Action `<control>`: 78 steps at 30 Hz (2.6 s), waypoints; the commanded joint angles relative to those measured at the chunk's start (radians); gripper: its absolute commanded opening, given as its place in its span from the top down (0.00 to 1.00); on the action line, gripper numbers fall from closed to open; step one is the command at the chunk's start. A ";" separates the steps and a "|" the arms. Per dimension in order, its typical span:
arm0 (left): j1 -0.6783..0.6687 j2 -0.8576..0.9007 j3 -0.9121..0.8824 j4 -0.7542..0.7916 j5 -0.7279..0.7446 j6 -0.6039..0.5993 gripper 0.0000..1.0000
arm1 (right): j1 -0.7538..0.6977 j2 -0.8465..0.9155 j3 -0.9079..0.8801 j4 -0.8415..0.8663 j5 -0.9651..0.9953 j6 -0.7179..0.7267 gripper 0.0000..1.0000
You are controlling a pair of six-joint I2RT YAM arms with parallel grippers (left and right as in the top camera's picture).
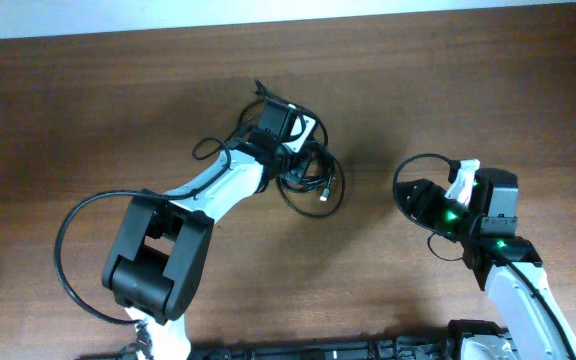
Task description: Untangle cables
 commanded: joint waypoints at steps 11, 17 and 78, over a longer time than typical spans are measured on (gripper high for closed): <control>-0.001 0.018 0.115 -0.245 -0.024 0.008 1.00 | 0.007 0.002 0.005 -0.011 -0.208 -0.115 0.06; -0.008 -0.356 0.178 -0.339 0.063 0.008 1.00 | 0.162 0.002 0.125 0.106 -0.278 -0.324 0.01; 0.283 -0.520 0.164 -0.308 0.886 0.090 1.00 | 0.405 0.316 0.125 0.557 -0.095 0.073 0.01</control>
